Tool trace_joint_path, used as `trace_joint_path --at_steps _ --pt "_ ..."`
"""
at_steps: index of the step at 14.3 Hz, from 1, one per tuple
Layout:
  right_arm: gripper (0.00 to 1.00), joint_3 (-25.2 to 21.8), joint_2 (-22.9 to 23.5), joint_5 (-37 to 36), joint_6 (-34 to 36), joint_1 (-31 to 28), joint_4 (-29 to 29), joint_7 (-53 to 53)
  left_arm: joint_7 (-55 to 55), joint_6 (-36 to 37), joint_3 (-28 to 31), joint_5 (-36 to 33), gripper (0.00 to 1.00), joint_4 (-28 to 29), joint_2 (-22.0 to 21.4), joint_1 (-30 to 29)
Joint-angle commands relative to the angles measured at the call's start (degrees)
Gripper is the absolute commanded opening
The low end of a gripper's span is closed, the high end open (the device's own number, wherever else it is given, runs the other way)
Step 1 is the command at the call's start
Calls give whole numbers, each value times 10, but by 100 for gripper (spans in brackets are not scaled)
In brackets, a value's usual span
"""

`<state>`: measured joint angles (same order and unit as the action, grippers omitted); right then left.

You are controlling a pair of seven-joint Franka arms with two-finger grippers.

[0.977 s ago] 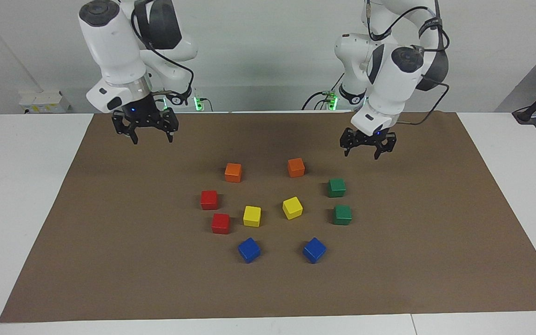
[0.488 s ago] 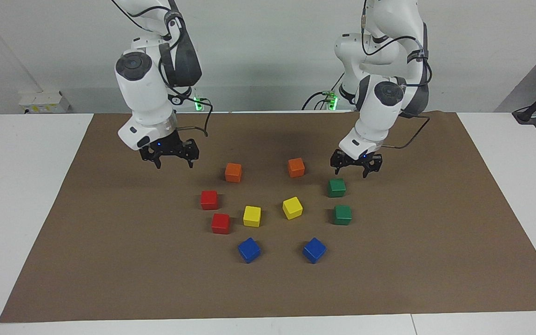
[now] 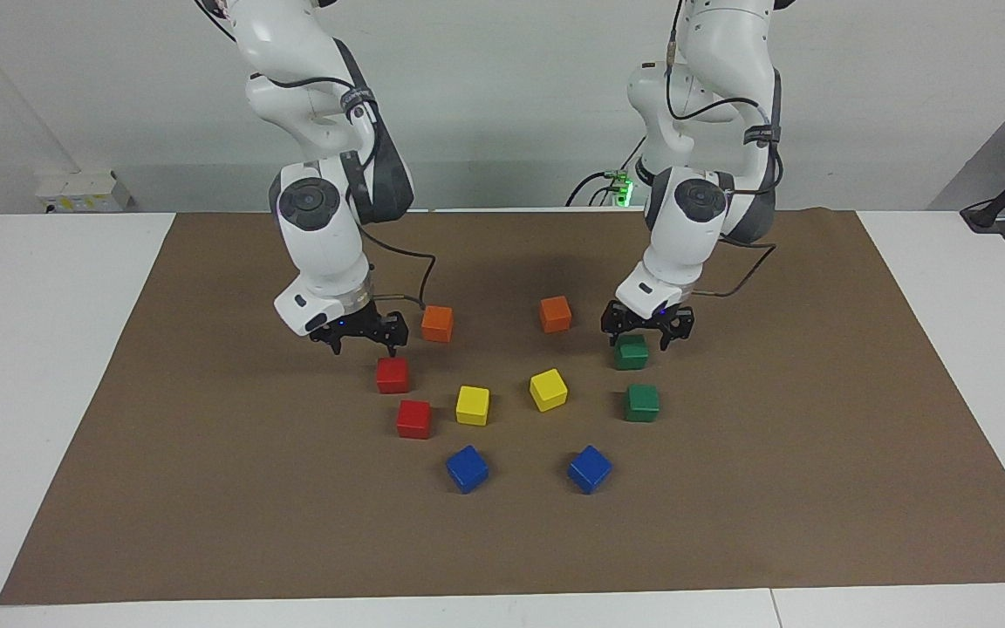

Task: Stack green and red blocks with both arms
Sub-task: 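Lower the left gripper onto green block while the right gripper reaches red block, then close both grippers on the green and red blocks, then carry green block outward with the left gripper while the right gripper carries red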

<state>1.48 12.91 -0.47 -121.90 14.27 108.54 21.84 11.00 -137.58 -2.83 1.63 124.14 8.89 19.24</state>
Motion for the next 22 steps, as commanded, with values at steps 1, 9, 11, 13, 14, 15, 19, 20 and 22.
trace_joint_path --at_steps 1,9,11,13,14,15,19,20,22 --pt "100 1 12 7 -19 10 -4 22 15 -34 10 9 100 4 22 13" --pt "100 0 32 7 -61 10 8 22 24 -18 11 8 46 2 36 22" --pt "100 1 39 7 -77 10 11 22 23 1 12 8 1 -2 35 21" --pt "99 0 43 7 -84 10 11 21 21 10 12 7 0 -6 32 18" --pt "99 1 48 7 -86 10 11 18 21 14 13 7 0 -7 28 15" --pt "99 0 52 7 -87 10 11 14 20 21 14 7 0 -13 25 14" --pt "99 0 58 6 -120 10 32 13 10 105 14 7 0 -53 -16 -45" --pt "99 0 57 6 -127 10 39 12 -1 127 14 7 0 -62 -27 -68" --pt "94 0 57 6 -134 10 46 0 -54 154 14 7 0 -63 -49 -121"
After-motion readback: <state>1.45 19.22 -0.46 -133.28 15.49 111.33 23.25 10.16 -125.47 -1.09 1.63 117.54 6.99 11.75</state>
